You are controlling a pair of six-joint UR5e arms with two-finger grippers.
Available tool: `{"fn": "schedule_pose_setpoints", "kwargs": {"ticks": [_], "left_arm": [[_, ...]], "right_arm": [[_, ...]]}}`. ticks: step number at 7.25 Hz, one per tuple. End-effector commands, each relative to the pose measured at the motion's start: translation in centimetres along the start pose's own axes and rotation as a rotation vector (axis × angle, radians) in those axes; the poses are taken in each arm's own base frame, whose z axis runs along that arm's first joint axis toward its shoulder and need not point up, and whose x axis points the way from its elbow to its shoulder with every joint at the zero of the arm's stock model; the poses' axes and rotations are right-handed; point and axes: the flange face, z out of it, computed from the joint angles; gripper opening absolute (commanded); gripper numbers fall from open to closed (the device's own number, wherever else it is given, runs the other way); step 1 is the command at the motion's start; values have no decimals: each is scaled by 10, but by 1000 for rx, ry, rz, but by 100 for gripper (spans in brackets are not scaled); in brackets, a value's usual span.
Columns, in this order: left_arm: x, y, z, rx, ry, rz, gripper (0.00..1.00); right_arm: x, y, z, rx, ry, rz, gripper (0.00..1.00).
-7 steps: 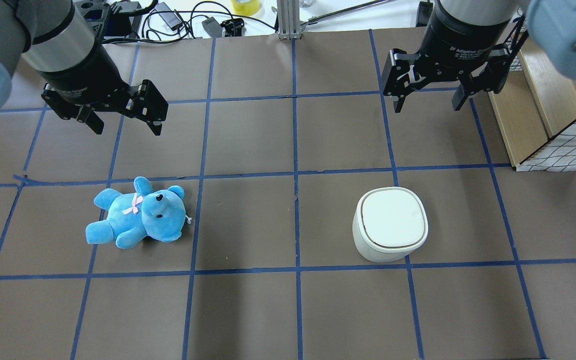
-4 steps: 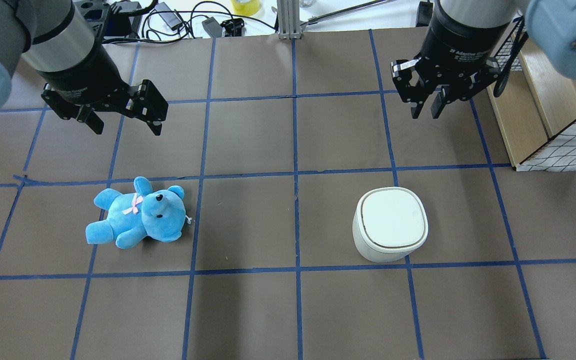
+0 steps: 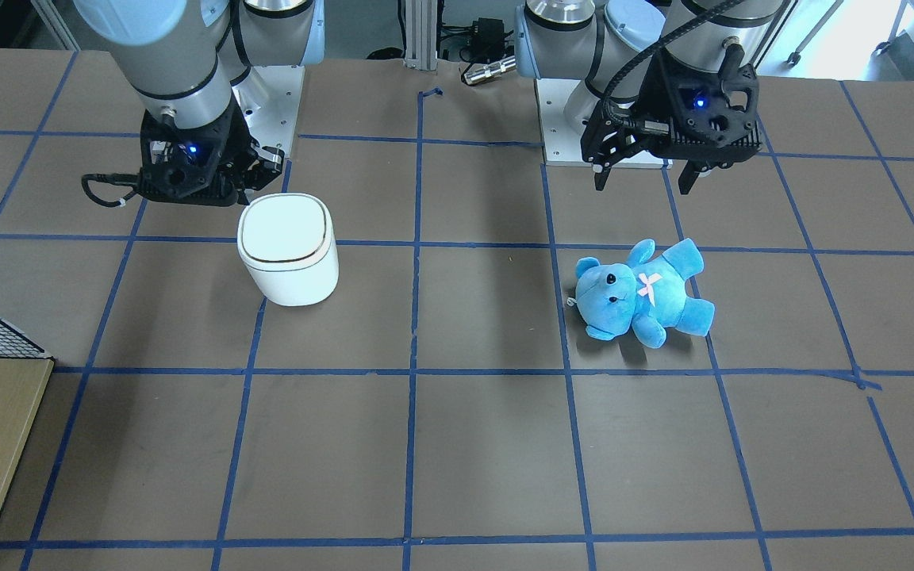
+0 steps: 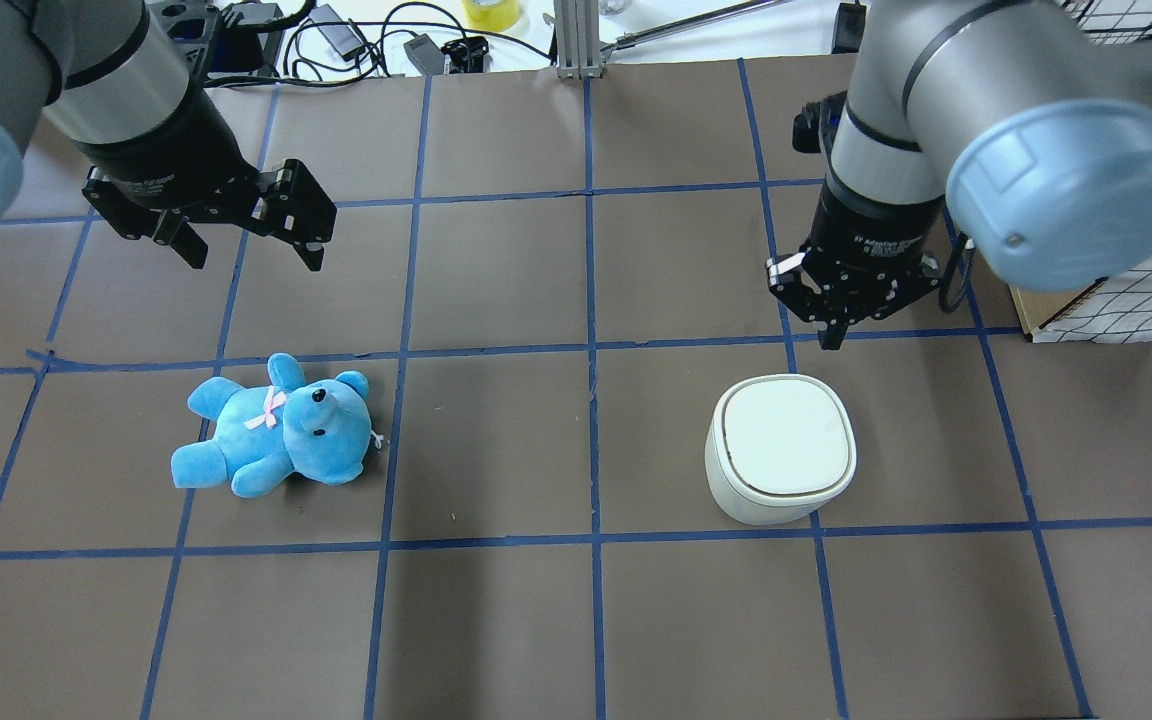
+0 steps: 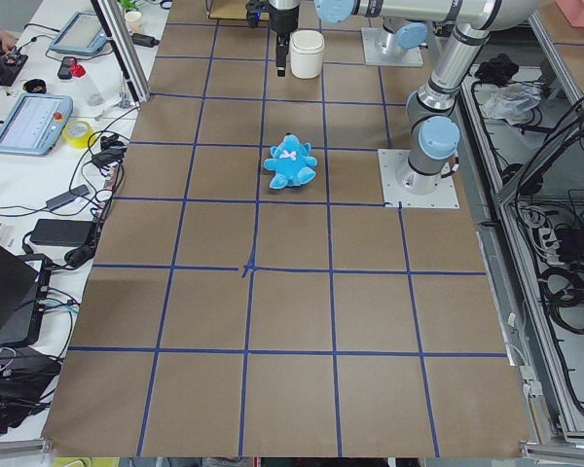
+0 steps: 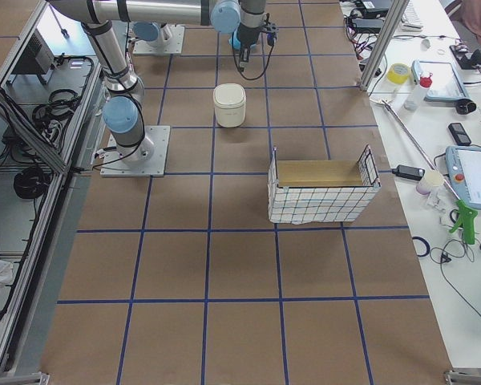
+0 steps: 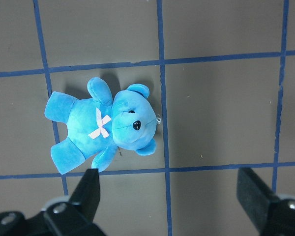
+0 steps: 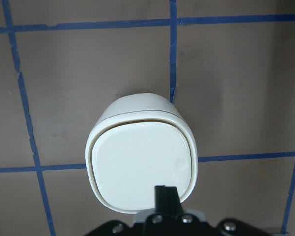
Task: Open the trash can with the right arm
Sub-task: 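Lower the right gripper down onto the white trash can lid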
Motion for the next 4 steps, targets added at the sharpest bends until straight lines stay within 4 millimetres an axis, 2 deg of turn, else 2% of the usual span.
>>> {"fn": "schedule_pose_setpoints", "kwargs": {"ticks": [1, 3, 4], "left_arm": [[0, 0, 0, 0, 0, 1, 100], [0, 0, 0, 0, 0, -1, 100], [0, 0, 0, 0, 0, 1, 100]], "right_arm": [[0, 7, 70, -63, 10, 0, 0], [-2, 1, 104, -114, 14, -1, 0], [-2, -1, 110, -122, 17, -1, 0]]}}
